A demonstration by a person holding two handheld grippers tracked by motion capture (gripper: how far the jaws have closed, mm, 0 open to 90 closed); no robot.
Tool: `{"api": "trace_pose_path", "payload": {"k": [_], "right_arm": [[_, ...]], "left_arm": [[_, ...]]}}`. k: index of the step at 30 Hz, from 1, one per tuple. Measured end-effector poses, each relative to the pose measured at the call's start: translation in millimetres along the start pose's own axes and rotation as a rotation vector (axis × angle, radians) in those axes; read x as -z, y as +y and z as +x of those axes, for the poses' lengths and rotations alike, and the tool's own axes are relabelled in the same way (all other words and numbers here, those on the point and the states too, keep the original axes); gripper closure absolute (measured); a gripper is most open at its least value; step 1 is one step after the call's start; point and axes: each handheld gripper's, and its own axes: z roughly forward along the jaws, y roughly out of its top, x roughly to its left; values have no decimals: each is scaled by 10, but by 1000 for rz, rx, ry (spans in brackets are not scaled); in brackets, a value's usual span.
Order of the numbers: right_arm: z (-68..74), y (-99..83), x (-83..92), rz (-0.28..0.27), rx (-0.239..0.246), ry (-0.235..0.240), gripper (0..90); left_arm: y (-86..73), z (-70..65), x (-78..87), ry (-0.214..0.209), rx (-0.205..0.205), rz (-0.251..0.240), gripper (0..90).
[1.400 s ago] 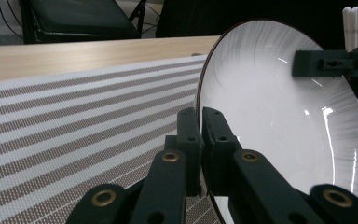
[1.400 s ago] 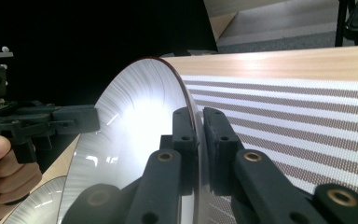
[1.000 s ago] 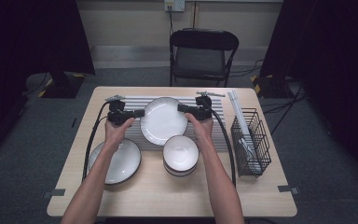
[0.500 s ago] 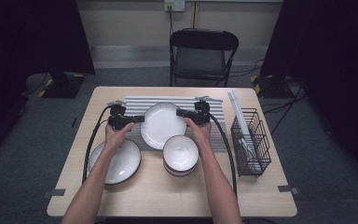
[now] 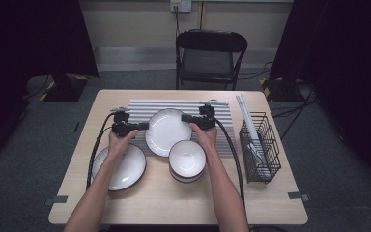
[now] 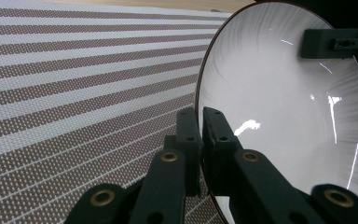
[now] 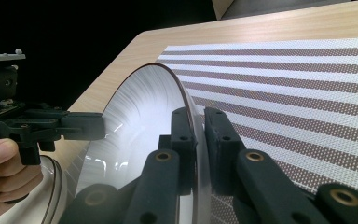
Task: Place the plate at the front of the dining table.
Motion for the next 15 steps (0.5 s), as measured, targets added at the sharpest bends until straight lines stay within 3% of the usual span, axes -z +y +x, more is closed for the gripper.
{"api": "trace_pose_path", "payload": {"k": [5, 15], "right_arm": [[-31, -3, -20, -7, -13, -2, 827], [-114, 6, -37, -21, -34, -45, 822]], "left_arm": [[-7, 13, 15, 17, -16, 22, 839], [-16, 14, 117, 24, -19, 11, 811]]}}
